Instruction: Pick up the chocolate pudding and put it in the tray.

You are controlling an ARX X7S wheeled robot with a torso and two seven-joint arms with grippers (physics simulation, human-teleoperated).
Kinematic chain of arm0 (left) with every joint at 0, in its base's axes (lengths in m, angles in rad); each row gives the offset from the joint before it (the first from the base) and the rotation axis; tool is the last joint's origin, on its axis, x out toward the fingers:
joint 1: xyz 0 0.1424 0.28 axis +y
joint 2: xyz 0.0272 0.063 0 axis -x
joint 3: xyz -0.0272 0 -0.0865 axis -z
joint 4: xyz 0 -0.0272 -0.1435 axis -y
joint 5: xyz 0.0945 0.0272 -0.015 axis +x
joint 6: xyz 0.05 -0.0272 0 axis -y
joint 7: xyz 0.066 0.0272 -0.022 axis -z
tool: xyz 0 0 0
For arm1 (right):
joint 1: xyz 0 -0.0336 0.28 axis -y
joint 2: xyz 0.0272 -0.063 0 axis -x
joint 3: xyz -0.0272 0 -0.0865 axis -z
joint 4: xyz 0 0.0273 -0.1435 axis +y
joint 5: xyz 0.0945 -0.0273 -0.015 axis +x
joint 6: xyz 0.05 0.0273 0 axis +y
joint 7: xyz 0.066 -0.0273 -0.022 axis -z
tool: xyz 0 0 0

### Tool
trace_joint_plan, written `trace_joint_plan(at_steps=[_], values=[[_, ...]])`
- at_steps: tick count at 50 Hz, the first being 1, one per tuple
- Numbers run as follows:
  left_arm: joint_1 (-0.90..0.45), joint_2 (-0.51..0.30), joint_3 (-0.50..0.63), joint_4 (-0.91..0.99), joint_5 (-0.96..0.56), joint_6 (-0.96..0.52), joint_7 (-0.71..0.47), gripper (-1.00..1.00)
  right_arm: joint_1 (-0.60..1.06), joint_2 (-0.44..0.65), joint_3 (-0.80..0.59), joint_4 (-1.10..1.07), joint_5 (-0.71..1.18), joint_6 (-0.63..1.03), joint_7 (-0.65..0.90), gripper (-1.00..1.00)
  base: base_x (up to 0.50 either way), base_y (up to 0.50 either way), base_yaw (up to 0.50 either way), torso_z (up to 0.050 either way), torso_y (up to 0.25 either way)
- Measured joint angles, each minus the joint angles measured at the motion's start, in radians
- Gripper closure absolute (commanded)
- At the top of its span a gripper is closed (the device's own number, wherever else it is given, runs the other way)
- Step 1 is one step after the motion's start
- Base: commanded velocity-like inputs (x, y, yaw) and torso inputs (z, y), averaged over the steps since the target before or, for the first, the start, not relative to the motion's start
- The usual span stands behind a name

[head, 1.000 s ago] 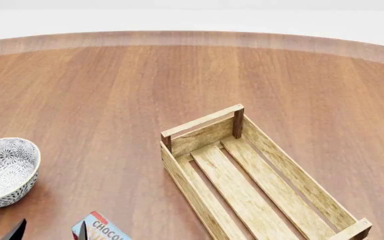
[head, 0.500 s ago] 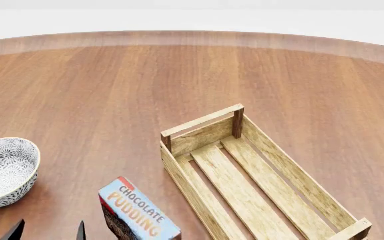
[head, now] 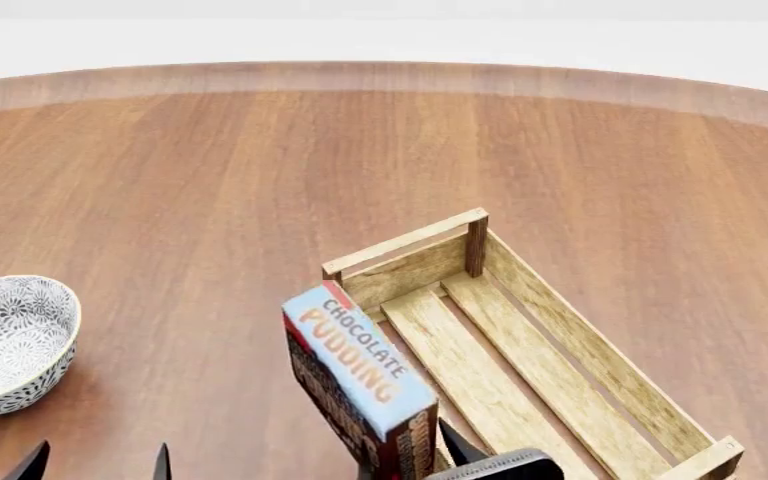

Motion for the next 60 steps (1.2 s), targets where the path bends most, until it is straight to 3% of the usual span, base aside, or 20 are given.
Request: trace_joint_plan(at_steps=[60], values=[[-0.004, -0.003, 0.019, -0.063, -0.02, 0.053, -0.004, -1.0, 0.153, -0.044, 0.141, 0.467, 0.027, -0.208, 0.04, 1.0, 0.0, 0.0, 0.0, 0.0, 0.0]])
